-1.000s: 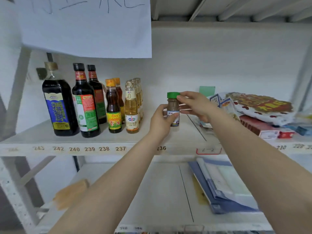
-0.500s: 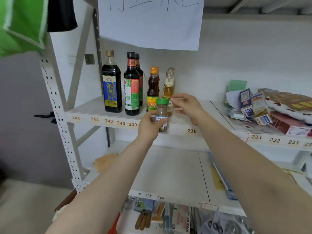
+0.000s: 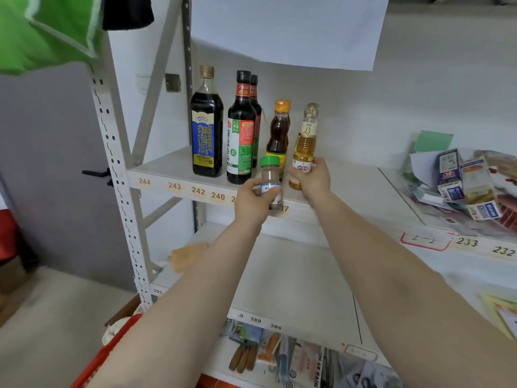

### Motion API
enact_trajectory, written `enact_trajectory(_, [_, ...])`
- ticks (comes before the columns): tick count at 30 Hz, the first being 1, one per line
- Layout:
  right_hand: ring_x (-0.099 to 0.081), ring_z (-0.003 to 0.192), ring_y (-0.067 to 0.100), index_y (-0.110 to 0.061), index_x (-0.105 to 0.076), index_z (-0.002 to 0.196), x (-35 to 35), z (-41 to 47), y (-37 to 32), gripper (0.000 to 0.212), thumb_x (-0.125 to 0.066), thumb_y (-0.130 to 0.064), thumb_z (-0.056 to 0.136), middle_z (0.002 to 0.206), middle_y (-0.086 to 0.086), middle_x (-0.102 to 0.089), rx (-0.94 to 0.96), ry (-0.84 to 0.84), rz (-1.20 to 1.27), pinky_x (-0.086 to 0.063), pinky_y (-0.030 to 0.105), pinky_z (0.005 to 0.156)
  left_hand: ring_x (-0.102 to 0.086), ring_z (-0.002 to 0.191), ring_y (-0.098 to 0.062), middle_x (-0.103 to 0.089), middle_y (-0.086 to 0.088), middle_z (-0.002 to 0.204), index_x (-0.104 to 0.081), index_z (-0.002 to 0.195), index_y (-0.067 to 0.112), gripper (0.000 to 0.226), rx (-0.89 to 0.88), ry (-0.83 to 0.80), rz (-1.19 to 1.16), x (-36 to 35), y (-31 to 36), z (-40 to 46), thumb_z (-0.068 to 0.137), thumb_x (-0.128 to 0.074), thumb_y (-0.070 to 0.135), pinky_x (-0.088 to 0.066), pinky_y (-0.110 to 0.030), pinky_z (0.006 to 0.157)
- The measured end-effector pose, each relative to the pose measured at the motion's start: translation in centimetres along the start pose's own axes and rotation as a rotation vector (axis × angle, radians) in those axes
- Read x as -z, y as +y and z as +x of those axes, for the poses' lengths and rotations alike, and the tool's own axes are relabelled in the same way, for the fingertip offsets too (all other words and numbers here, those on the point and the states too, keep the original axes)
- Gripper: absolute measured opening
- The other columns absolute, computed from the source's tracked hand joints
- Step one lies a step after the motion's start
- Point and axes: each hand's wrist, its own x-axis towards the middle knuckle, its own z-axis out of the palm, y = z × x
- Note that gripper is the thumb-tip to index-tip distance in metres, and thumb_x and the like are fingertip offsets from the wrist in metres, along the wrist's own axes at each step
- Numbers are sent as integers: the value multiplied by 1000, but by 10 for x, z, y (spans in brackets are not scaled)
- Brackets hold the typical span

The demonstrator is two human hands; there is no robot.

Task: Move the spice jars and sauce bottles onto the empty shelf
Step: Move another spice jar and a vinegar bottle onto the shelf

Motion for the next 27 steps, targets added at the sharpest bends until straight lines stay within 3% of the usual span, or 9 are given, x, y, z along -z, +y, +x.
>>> enact_trajectory(8, [-61, 83, 14, -9, -58, 109, 26, -19, -8, 40, -79, -17, 75, 96, 2, -64, 70, 5, -43, -53, 33, 81, -67, 89, -25, -67, -12, 101, -55, 124, 10, 45, -14, -17, -16, 5, 8, -14, 83, -72, 20, -52, -19, 64])
enact_trajectory(12, [-60, 79, 4, -8, -56, 114, 68, -54, -24, 44, -78, -14, 77, 100, 2, -63, 87, -42, 4, -52, 21, 70, -64, 82, -18, -65, -4, 94, -55, 119, 12, 40, -58, -58, -22, 2, 22, -38, 83, -71, 19, -52, -14, 60])
enact_trajectory(15, [-64, 85, 16, -14, -56, 106, 112, -87, -24, 38, -78, -13, 75, 106, 12, -67, 63, -17, 24, -55, 32, 76, -63, 74, -14, -66, -5, 91, -58, 114, 9, 33, -76, -134, -54, -11, 24, -65, 84, -70, 13, -55, -27, 70])
enact_trajectory(19, [-67, 92, 27, -15, -56, 108, 182, -143, -11, 41, -80, -13, 74, 105, 14, -68, -2, 80, -16, -57, 45, 83, -65, 76, -14, -67, -3, 91, -57, 110, 16, 29, -67, -267, -84, -49, 22, -111, 84, -70, 12, -57, -28, 70])
enact_trajectory(25, [-67, 92, 25, -16, -58, 107, 300, -231, 13, 42, -81, -14, 73, 103, 10, -69, -127, 297, -77, -58, 46, 81, -68, 87, -22, -68, -9, 102, -58, 114, 12, 34, -15, -530, -96, -137, 19, -200, 82, -71, 13, -59, -32, 72])
enact_trajectory(27, [-67, 89, 24, -17, -59, 105, 341, -263, 19, 39, -81, -15, 72, 100, 8, -69, -152, 378, -100, -58, 45, 80, -67, 85, -20, -68, -9, 102, -58, 110, 14, 30, -11, -603, -109, -167, 20, -236, 83, -71, 11, -57, -24, 64])
